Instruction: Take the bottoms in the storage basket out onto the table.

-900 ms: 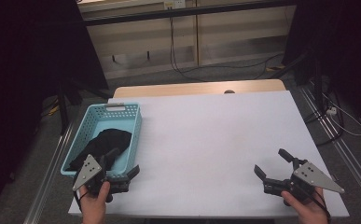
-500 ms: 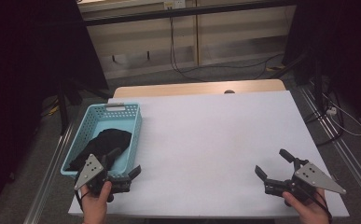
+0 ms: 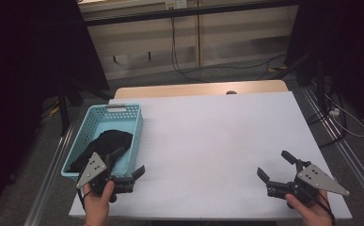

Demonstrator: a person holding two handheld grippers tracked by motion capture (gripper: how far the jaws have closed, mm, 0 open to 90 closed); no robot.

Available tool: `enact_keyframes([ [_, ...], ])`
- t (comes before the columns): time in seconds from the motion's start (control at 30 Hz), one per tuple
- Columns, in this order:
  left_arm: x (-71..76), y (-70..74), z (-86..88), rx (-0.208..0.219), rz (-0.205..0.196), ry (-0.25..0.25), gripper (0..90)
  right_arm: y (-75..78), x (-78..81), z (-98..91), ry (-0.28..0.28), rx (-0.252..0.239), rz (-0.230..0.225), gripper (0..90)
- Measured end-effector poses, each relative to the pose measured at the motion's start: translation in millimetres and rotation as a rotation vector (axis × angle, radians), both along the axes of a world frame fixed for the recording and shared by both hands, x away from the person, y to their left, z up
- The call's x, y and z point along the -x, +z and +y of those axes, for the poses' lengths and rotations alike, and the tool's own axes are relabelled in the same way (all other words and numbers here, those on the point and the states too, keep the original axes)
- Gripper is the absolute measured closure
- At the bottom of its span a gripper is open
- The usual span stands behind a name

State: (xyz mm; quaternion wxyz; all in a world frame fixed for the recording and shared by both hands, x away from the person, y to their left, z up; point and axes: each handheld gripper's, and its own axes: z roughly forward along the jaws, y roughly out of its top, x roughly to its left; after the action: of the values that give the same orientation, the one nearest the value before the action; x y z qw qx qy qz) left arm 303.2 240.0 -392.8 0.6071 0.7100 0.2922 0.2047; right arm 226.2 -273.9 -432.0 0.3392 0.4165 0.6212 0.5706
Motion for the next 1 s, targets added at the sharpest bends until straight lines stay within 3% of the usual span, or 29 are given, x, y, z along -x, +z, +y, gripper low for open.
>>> enact_keyframes([
  [0.17,-0.9,11.9,-3.6,-0.001,-0.019,-0.018,2.0,0.3,0.8,-0.5,0.006,0.006,-0.004,1.7],
  [0.4,-3.8,19.8,-1.5,0.006,0.01,-0.023,2.1,0.6,1.2,-0.1,0.023,0.005,-0.005,1.6],
  [0.6,-9.2,31.4,6.0,0.011,0.007,-0.027,2.0,1.1,1.1,1.0,0.034,0.013,-0.004,1.6],
  [0.73,-15.4,39.3,11.8,0.067,0.013,-0.037,1.9,0.9,0.2,1.7,0.041,0.018,0.0,1.6],
  [1.0,-30.5,53.9,22.1,0.094,-0.008,-0.007,1.8,2.1,1.8,1.5,0.046,0.013,-0.008,1.6],
])
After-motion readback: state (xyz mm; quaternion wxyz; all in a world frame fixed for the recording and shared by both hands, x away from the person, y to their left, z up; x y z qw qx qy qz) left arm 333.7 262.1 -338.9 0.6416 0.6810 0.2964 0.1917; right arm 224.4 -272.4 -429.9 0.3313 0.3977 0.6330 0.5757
